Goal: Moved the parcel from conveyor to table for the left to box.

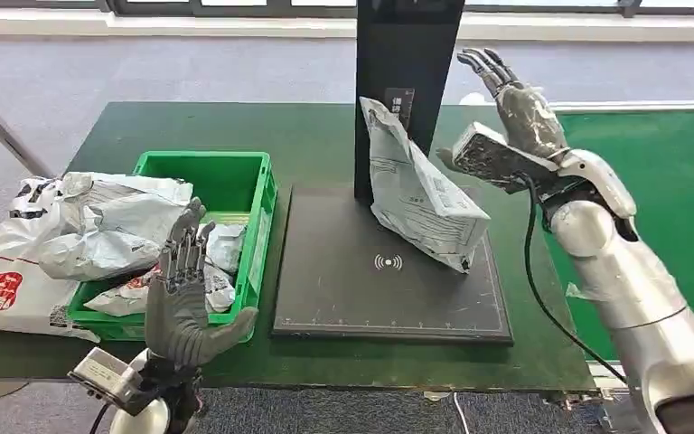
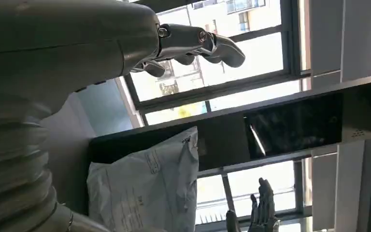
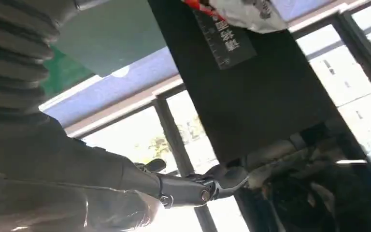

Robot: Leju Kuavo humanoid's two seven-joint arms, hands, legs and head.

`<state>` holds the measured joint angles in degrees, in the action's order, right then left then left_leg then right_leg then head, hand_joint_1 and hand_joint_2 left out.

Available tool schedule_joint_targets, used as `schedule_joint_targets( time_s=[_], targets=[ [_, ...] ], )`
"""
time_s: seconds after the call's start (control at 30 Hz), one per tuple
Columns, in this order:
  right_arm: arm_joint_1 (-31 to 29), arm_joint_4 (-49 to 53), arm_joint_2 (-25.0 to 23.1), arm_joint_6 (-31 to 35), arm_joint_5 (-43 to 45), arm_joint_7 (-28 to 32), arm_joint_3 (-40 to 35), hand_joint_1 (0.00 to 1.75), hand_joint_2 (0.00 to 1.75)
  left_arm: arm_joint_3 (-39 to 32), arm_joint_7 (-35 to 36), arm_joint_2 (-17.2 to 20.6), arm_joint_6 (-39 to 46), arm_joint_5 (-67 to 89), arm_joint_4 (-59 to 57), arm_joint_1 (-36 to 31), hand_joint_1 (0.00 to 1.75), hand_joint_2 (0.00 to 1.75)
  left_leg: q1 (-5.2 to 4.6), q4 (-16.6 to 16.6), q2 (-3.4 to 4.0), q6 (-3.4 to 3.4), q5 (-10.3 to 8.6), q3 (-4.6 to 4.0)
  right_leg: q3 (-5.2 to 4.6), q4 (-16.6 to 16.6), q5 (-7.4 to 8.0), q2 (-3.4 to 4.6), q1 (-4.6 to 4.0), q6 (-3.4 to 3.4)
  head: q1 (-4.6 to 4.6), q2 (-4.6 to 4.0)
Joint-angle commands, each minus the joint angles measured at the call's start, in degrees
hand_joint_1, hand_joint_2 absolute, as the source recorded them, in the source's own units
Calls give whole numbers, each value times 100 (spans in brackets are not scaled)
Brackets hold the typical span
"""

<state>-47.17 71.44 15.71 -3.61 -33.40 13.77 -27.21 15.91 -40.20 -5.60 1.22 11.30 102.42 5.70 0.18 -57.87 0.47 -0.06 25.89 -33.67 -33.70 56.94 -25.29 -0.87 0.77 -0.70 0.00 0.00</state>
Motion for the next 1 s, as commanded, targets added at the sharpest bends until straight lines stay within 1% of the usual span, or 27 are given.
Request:
schedule_joint_targets(
  time_s=[0.03, 0.07, 0.1, 0.13, 0.17, 0.2, 0.23, 0.27, 0.3, 0.33, 0.4, 0.43, 0.47, 0.5, 0.57, 0.6, 0.7, 0.73, 0.77, 0.8, 0.83, 0.87, 0.9, 1.0],
  targets=[
    [1386, 1316, 326, 479, 456, 184, 1379, 0, 175, -84, 20, 149, 82, 183, -6, 189, 0, 175, 8, 7, -27, -3, -4, 4, 16, -12, -4, -23, -8, 3, 0, 0],
    [1739, 1493, 229, 495, 682, 264, 1712, 0, 175, -96, 20, 146, 97, 217, -11, 202, 0, 175, 10, 19, -47, -3, -9, 12, 30, -26, -4, -40, -9, 4, 2, 0],
    [2532, 1914, 52, 639, 793, 327, 2308, 0, 175, -112, 20, 156, 110, 268, -10, 214, 0, 175, 11, 11, -37, -2, -5, 11, 27, -20, -6, -33, -10, 2, 0, 0],
    [3000, 2153, 25, 661, 804, 558, 2546, 0, 175, -133, 20, 152, 118, 275, -5, 223, 0, 175, 12, 26, -58, -2, -9, 21, 44, -36, -8, -50, -11, 2, 0, 0],
    [3512, 2356, -162, 682, 940, 689, 2962, 0, 175, -149, 33, 176, 114, 289, 4, 228, 0, 175, 15, 38, -70, -2, -11, 30, 60, -50, -8, -60, -14, 3, 2, 0],
    [3872, 2482, -333, 655, 1181, 792, 3292, 0, 175, -164, 135, 221, 109, 334, -19, 204, 0, 175, 20, 33, -75, -3, -9, 29, 65, -49, -11, -69, -18, 4, 0, 0],
    [4089, 2560, -398, 603, 1218, 954, 3457, 0, 175, -199, 143, 229, 116, 334, -35, 187, 0, 175, 17, 22, -62, -1, -2, 26, 55, -38, -14, -58, -16, 5, 2, 0],
    [4249, 2611, -641, 535, 1318, 980, 3745, 0, 175, -223, 184, 252, 108, 336, -47, 179, 0, 175, 20, 35, -78, -1, -2, 37, 74, -55, -16, -71, -19, 6, 2, 0],
    [4395, 2677, -742, 475, 1316, 1061, 3862, 0, 175, -270, 251, 262, 108, 336, -78, 180, 0, 175, 15, 23, -80, 0, 4, 25, 65, -41, -24, -75, -14, 3, 2, 0],
    [4425, 2689, -769, 462, 1302, 1089, 3884, 0, 175, -288, 255, 264, 104, 332, -89, 183, 0, 175, 13, 27, -91, 2, 8, 29, 70, -40, -29, -86, -13, 6, 2, 0],
    [4346, 2694, -799, 440, 1272, 1073, 3858, 0, 175, -302, 254, 261, 92, 328, -94, 186, 0, 175, 9, 11, -77, 2, 16, 5, 42, -23, -32, -70, -8, -5, 2, 0],
    [4322, 2694, -800, 430, 1261, 1061, 3847, 0, 175, -301, 254, 257, 92, 328, -93, 187, 0, 175, 7, 18, -73, -4, 21, 16, 49, -25, -35, -63, -6, 0, 0, 0],
    [4404, 2751, -979, 391, 1378, 954, 3987, 0, 175, -299, 389, 300, 130, 450, -118, 175, 0, 175, 7, 11, -61, -2, 24, 9, 38, -20, -34, -57, -6, -1, 0, 0],
    [4747, 2922, -1224, 372, 1557, 948, 4211, 0, 175, -288, 506, 384, 238, 658, -167, 95, 0, 175, 5, 19, -53, -4, 24, 18, 42, -24, -33, -48, -4, 1, 0, 0],
    [5339, 3132, -1548, 368, 1704, 1170, 4406, 0, 175, -314, 788, 505, 484, 1223, -359, -211, 0, 175, 9, 27, -65, -5, 20, 22, 48, -31, -34, -61, -8, 4, 2, 0],
    [5554, 3168, -1723, 321, 1834, 1332, 4482, 0, 175, -309, 930, 568, 525, 1431, -475, -413, 0, 175, 15, 26, -91, -6, 15, 18, 54, -36, -39, -90, -14, 6, 0, 0],
    [5572, 3163, -1758, 326, 1827, 1380, 4469, 0, 175, -327, 962, 557, 506, 1426, -517, -482, 0, 175, 13, 24, -93, -6, 16, 24, 49, -30, -54, -89, -13, 7, 2, 0],
    [5525, 3169, -1750, 327, 1834, 1373, 4475, 0, 175, -321, 962, 550, 508, 1426, -518, -467, 0, 175, 12, 15, -71, -2, 23, 12, 40, -21, -54, -74, -12, 3, 0, 0],
    [5506, 3099, -1851, 256, 1876, 1325, 4499, 0, 175, -209, 1157, 724, 545, 1808, -580, -526, 0, 175, 9, 20, -65, -3, 23, 17, 44, -22, -53, -65, -9, 6, 0, 0],
    [5541, 3039, -2018, 172, 1934, 1321, 4489, 0, 175, -127, 1399, 859, 788, 2619, -698, -607, 0, 175, 9, 23, -49, -4, 26, 22, 44, -23, -50, -46, -10, 7, 0, 0],
    [5593, 2987, -2189, 110, 1926, 1355, 4476, 0, 175, -1, 1549, 987, 816, 3199, -832, -713, 0, 175, 9, 20, -38, -7, 29, 23, 39, -16, -47, -40, -9, 7, 2, 0],
    [5615, 2890, -2371, 45, 1869, 1442, 4445, 0, 175, 96, 1767, 1017, 1038, 3998, -1027, -896, 0, 175, 10, 18, -31, -7, 28, 23, 38, -15, -47, -41, -10, 7, 0, 0],
    [5627, 2827, -2452, 28, 1821, 1485, 4416, 0, 175, 203, 1826, 1034, 1084, 4329, -1139, -1029, 0, 175, 12, 23, -30, -10, 26, 28, 40, -20, -45, -36, -12, 10, 2, 0],
    [5601, 2716, -2517, -5, 1786, 1527, 4384, 0, 175, 333, 1900, 1060, 1048, 4573, -1268, -1206, 0, 175, 15, 24, -41, -12, 20, 28, 38, -22, -44, -38, -14, 14, 0, 0]
  ],
)
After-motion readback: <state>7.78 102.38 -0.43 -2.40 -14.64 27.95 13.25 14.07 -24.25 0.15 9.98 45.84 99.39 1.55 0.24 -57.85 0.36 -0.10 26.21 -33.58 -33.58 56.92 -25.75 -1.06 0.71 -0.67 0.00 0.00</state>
